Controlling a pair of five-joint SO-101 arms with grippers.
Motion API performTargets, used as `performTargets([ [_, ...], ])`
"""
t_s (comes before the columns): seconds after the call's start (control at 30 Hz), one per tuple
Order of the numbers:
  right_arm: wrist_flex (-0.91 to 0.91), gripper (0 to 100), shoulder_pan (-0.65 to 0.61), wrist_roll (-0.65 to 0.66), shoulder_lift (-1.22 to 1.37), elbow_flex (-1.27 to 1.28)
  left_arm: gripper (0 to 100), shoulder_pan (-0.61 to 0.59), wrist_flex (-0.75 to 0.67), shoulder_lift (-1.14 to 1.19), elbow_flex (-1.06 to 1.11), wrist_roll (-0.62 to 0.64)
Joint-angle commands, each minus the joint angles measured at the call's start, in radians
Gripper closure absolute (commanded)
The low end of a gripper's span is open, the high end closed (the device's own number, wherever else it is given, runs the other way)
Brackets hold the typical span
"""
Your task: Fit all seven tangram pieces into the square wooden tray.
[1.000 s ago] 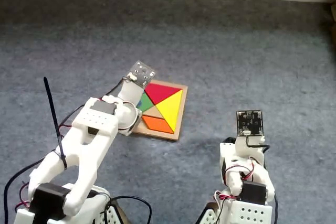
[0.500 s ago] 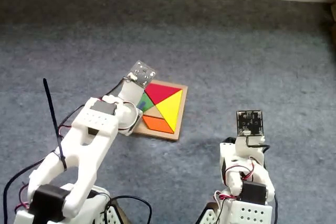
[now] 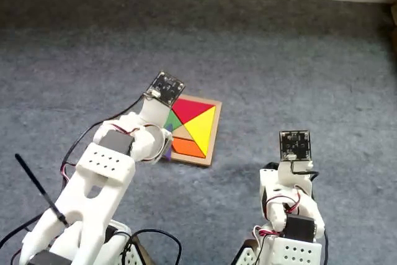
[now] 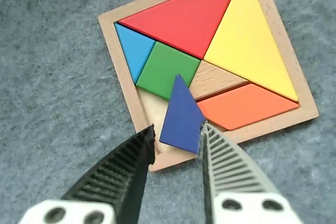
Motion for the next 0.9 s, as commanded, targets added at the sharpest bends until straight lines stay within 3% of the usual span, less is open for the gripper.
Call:
performTargets([
  [0.0, -0.010, 98.9, 0.015, -0.003, -0.001, 0.116, 85, 0.016, -0.123, -0.002, 0.048, 0.015],
  [0.3, -0.010, 98.9, 0.015, -0.003, 0.001, 0.116, 84, 0.019, -0.247, 0.174, 0.045, 0.058],
  [0.6, -0.008, 98.9, 0.015, -0.003, 0.001, 0.116, 85, 0.002, -0.247, 0.329, -0.064, 0.064],
  [0.87, -0.008, 98.9, 0.015, -0.003, 0.001, 0.116, 87, -0.041, -0.193, 0.297, -0.064, 0.112],
])
